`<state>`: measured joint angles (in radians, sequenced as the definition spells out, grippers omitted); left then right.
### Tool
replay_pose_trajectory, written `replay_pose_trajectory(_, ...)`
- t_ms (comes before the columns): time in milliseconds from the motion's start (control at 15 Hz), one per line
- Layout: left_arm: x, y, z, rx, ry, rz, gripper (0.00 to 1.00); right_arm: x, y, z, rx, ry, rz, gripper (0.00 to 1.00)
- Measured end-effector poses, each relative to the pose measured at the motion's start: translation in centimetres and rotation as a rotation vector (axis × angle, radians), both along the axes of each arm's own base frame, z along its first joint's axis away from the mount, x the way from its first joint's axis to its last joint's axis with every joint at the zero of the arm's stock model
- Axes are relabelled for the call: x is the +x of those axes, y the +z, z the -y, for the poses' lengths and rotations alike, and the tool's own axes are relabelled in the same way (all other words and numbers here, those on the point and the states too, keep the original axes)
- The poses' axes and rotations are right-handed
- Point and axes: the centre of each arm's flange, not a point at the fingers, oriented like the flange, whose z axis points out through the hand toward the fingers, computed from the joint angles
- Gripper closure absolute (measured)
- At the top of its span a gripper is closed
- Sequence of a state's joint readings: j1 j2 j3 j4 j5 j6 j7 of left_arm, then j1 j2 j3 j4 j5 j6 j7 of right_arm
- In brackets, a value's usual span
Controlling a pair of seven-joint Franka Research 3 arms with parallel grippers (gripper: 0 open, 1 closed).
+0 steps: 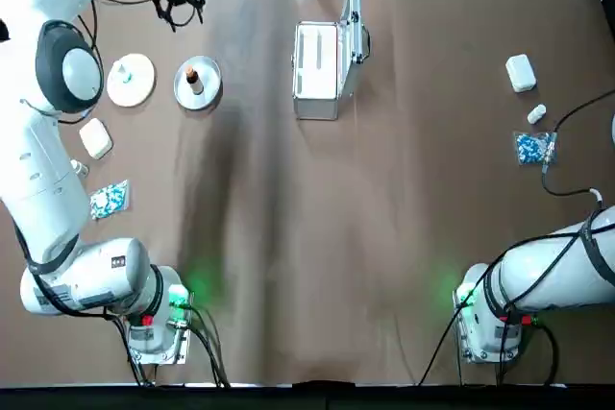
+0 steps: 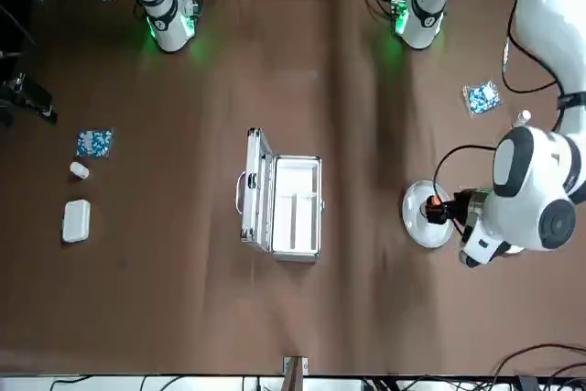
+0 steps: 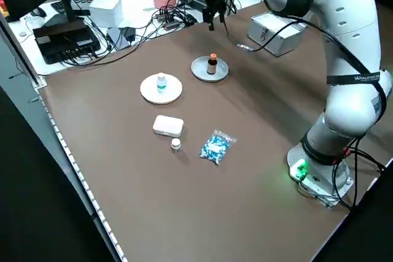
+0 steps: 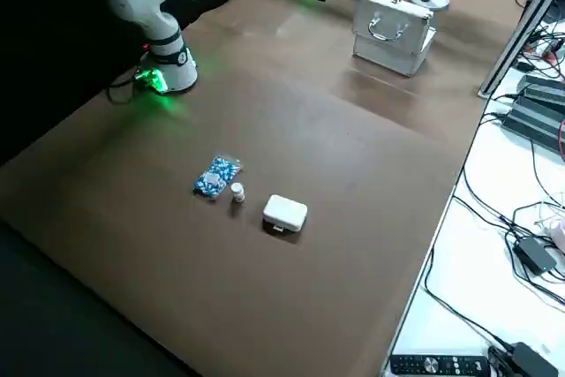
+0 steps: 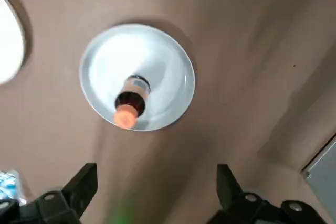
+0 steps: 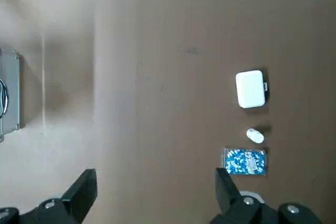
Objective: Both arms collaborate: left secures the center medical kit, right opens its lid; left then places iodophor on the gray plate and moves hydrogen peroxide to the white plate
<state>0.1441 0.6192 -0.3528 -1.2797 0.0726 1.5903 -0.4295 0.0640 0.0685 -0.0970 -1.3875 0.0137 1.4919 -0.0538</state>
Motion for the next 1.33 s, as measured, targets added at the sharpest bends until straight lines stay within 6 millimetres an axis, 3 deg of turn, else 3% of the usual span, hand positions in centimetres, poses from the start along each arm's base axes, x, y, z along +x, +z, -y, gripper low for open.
replay_pose_trajectory(267,-0.4,4.5,-0.1,0.013,-0.123,0.087,0.00,0.0,0.0,0.0,0.000,0.000,0.000,0.01)
replay_pose_trajectory(600,-1.1,8.7,-0.4,0.009,-0.275,0.163,0.00,0.0,0.0,0.0,0.000,-0.001,0.000,0.01)
replay_pose_trajectory(800,-2.3,13.0,-0.3,0.009,-0.383,0.229,0.00,0.0,0.0,0.0,0.000,-0.001,0.000,0.01)
replay_pose_trajectory(1067,-4.7,17.7,-0.3,0.047,-0.370,0.286,0.00,0.0,0.1,0.0,0.000,-0.001,0.001,0.01)
replay_pose_trajectory(1333,-7.1,20.6,-0.4,0.084,-0.315,0.306,0.00,0.0,0.1,0.1,0.000,-0.001,0.003,0.01)
